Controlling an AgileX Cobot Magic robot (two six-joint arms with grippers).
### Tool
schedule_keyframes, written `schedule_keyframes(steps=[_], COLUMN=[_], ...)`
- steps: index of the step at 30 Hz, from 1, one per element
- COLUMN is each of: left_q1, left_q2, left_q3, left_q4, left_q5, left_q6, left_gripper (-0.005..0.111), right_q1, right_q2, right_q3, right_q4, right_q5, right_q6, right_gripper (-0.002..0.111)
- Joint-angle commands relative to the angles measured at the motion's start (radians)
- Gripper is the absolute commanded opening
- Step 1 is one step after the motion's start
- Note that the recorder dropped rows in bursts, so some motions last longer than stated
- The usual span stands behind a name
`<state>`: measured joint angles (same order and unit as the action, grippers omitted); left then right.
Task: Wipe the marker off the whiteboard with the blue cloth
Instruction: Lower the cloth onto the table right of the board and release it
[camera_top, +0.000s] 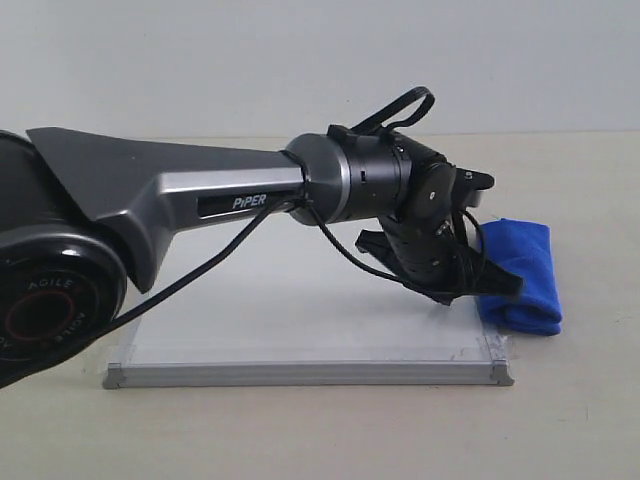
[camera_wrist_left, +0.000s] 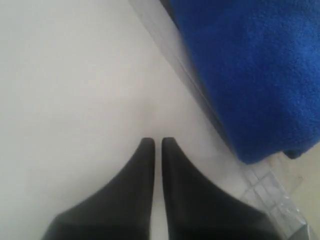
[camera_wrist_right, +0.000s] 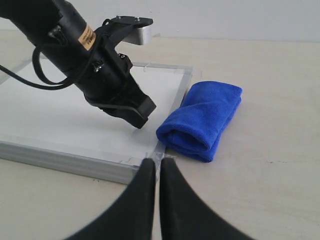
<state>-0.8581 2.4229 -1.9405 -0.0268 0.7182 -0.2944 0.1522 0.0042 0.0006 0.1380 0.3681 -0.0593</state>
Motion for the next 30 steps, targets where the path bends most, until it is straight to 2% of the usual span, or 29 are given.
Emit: schedule_keyframes(steps=[1, 6, 30], left_q1=[-0.015, -0.026, -0.061], left_q2=[-0.004, -0.004, -0.004], left_q3=[-0.008, -0.008, -0.008], left_q4=[-0.018, -0.073, -0.122], left_q5=[-0.056, -0.116, -0.100], left_q6=[0.004, 0.006, 0.011], left_gripper=[0.004, 0.004, 0.004], right_q1=[-0.003, -0.003, -0.003], right_q2=[-0.004, -0.004, -0.004], right_q3=[-0.001, -0.001, -0.001], right_q4=[-0.002, -0.002, -0.002], right_q5=[-0.005, -0.005, -0.005], right_q6=[-0.002, -0.002, -0.002], right_gripper=[0.000, 0.000, 0.000])
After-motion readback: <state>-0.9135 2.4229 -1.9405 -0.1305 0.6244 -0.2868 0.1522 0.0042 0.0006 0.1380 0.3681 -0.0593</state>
